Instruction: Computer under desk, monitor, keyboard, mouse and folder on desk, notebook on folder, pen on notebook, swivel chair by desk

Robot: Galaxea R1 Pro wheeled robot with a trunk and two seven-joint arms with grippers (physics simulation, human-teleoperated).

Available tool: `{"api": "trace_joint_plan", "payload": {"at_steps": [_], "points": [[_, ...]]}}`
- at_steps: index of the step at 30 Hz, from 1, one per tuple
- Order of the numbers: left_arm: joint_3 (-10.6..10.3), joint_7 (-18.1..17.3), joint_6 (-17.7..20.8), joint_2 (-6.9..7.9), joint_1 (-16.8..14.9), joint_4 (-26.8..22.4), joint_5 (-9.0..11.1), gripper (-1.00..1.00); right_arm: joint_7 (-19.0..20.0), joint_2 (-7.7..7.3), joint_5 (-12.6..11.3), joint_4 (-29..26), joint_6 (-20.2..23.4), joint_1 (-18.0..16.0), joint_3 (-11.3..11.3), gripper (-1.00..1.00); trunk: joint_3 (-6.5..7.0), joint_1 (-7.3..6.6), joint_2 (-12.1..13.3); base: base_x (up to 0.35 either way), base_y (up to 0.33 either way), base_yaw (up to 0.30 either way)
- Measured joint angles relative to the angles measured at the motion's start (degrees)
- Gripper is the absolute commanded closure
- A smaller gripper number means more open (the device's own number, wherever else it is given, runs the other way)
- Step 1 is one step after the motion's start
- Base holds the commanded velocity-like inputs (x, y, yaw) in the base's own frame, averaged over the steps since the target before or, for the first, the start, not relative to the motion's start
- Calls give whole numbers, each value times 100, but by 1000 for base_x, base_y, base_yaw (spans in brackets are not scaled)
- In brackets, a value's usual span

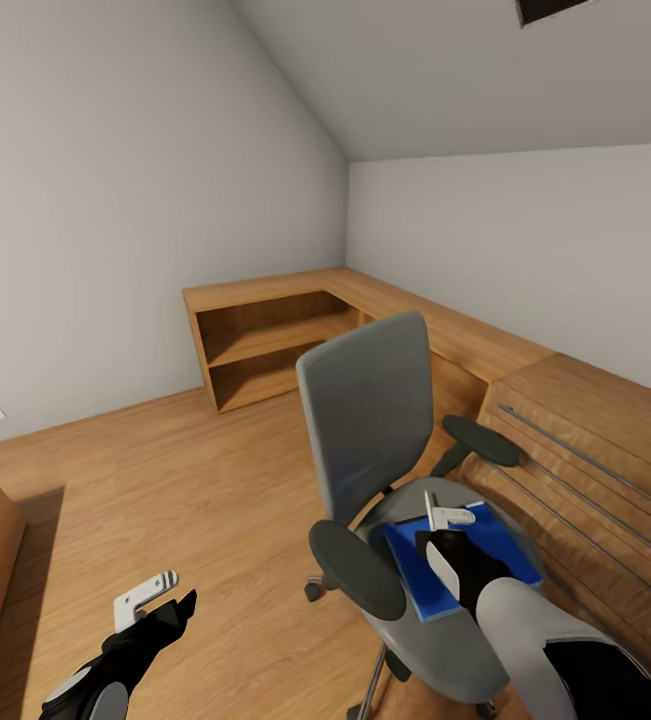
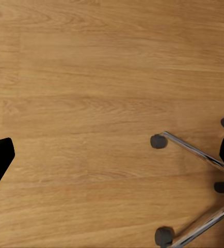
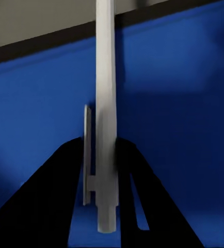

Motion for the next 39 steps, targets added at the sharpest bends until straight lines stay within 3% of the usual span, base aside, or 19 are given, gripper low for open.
{"api": "trace_joint_plan", "payload": {"at_steps": [12, 18, 27, 33, 36, 39], "points": [[-7, 5, 12, -4, 7, 28, -126, -100, -4, -6, 7, -16, -35, 0, 0, 100, 215, -264, 481, -3, 0, 0], [-10, 9, 14, -7, 7, 41, -151, -100, -4, -18, 6, -91, -32, 0, -6, 100, 323, -392, 722, -246, 0, 0], [-168, 24, 15, -11, 5, 389, -157, -100, -3, -96, -7, -919, 169, 49, -41, 100, 485, -590, 1083, -333, 0, 0], [-235, 33, 8, -9, 4, 428, -196, -100, -2, -114, -7, -1774, 446, 391, -49, 100, 593, -721, 1324, -339, 0, 0], [-368, 43, 7, -27, 4, 432, -595, -100, -7, -120, -1, -2607, 759, 744, -200, 100, 646, -787, 1445, -340, 0, 0], [-547, 56, 8, -40, 6, 432, -1116, -100, -5, -120, 1, -3321, 1100, 1064, -534, 100, 700, -853, 1565, -340, 0, 0]]}}
